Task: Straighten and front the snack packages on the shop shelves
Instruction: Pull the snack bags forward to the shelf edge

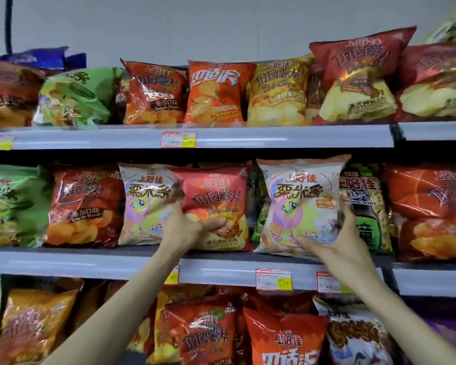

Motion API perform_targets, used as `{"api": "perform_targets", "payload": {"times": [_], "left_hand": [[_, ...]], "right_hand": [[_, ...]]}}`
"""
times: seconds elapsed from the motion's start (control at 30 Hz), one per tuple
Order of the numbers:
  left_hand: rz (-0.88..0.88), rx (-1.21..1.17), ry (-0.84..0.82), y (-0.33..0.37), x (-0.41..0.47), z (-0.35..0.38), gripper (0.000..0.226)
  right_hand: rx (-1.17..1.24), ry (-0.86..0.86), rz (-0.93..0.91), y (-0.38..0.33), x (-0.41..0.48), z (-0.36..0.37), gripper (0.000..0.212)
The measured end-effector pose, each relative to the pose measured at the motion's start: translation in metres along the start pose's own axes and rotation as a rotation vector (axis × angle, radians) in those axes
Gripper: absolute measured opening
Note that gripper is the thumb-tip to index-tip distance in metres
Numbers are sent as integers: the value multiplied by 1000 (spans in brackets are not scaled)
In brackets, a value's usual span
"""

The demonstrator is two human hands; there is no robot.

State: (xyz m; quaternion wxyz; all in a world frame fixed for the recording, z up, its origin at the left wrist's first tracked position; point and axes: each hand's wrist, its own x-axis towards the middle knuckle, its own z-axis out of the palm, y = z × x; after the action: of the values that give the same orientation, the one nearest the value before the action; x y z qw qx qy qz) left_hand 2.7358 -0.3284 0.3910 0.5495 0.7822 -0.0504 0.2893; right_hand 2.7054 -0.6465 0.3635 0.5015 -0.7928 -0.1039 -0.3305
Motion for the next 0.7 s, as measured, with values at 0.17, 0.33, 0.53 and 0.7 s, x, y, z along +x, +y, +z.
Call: {"api": "perform_targets", "payload": {"times": [0.17,0.33,0.53,0.7], "left_hand": [[78,-19,51,-8,-3,-6,103],[22,-55,-38,-3,-12,-13,109],[16,-28,-75,-11,-3,-20,120],[39,-19,-14,-16,-2,-24,85]], "right_hand": [[20,-34,69,-3,3,-2,130],[57,-29,114,-4,7,3,124],[170,-93,167,0,12,0,69],[234,-44,139,2,11,0,78]]}}
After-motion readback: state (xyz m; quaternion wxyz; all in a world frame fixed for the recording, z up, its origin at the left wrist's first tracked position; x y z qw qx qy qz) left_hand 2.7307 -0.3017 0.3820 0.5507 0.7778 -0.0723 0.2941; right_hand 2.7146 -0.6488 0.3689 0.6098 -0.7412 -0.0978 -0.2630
